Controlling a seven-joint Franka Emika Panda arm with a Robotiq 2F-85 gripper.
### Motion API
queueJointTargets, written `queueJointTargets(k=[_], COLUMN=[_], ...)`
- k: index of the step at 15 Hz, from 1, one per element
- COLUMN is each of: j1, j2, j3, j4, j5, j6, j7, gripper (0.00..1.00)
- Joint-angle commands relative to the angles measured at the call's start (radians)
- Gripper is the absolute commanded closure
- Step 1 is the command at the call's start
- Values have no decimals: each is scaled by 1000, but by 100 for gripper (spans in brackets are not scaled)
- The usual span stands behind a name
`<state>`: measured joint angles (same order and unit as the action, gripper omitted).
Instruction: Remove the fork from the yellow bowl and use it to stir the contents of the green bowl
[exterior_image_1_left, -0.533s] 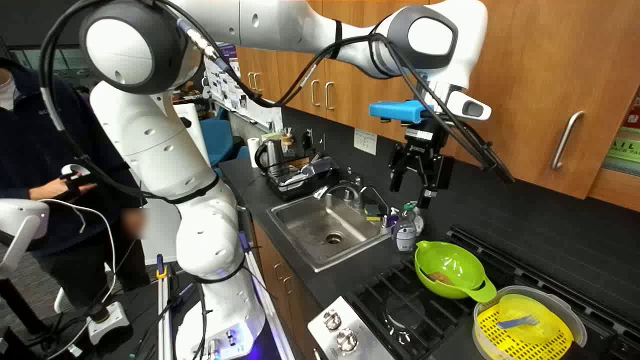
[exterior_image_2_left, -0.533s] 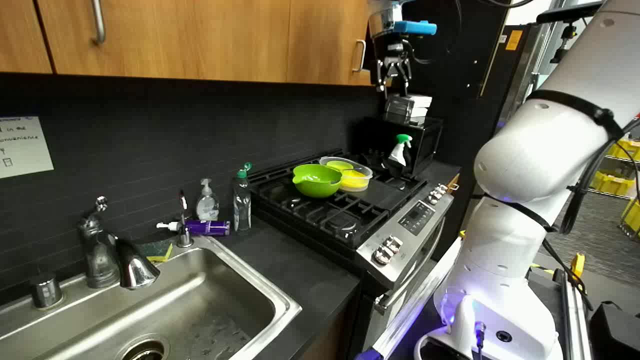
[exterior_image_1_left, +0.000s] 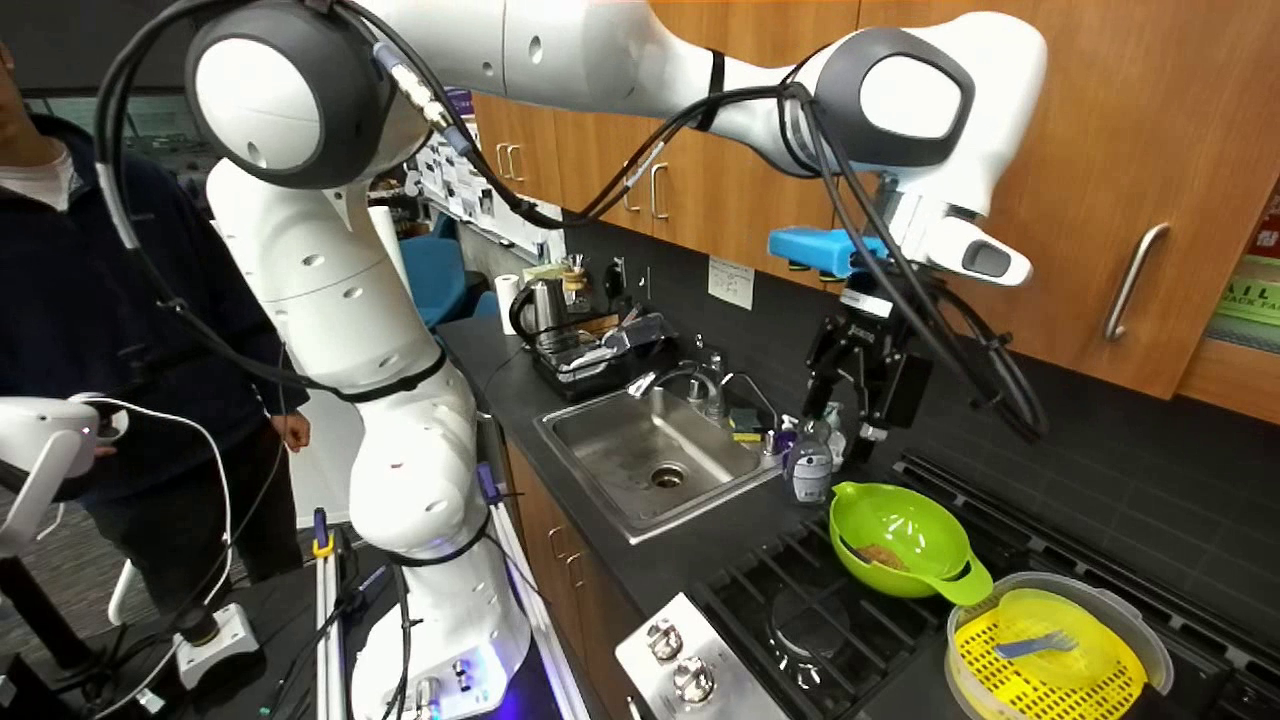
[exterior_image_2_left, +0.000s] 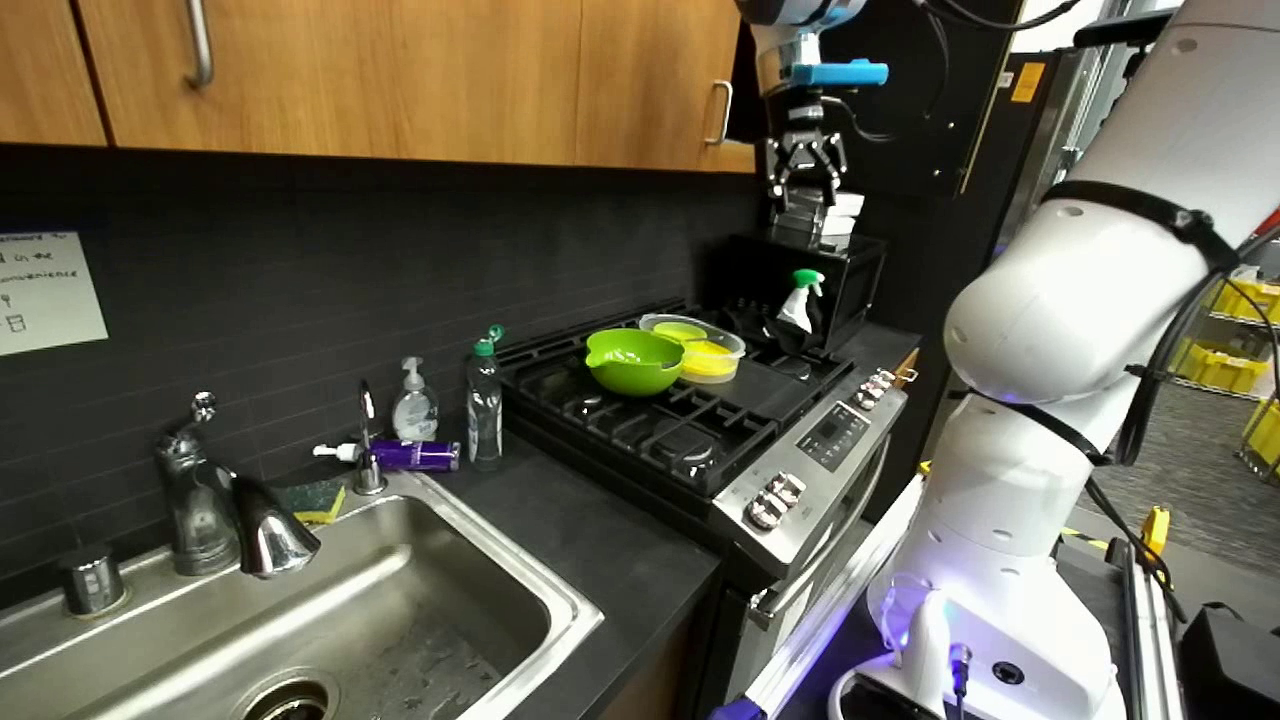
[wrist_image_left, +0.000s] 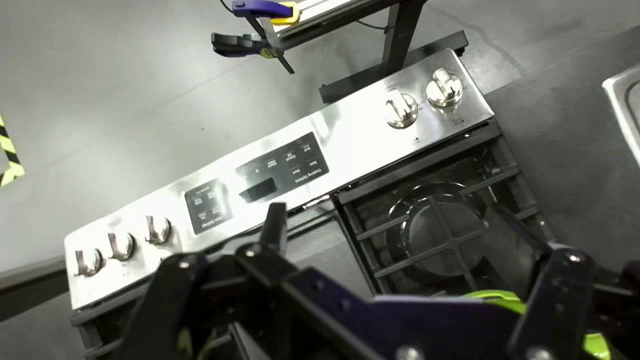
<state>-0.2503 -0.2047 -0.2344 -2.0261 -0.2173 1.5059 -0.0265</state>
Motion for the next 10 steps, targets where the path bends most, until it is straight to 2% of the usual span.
queueJointTargets(k=[1, 5, 6, 7, 10], j1=[-54, -66, -60, -54, -42], j2=[35, 46, 36, 37, 37], j3=[-79, -112, -109, -103, -91], j4=[44, 46, 32, 35, 35], j5=[46, 140, 150, 166, 181], j6=[-18, -23, 6, 0, 7], j7=[8, -37, -49, -46, -42], gripper=[0, 0, 25, 26, 48])
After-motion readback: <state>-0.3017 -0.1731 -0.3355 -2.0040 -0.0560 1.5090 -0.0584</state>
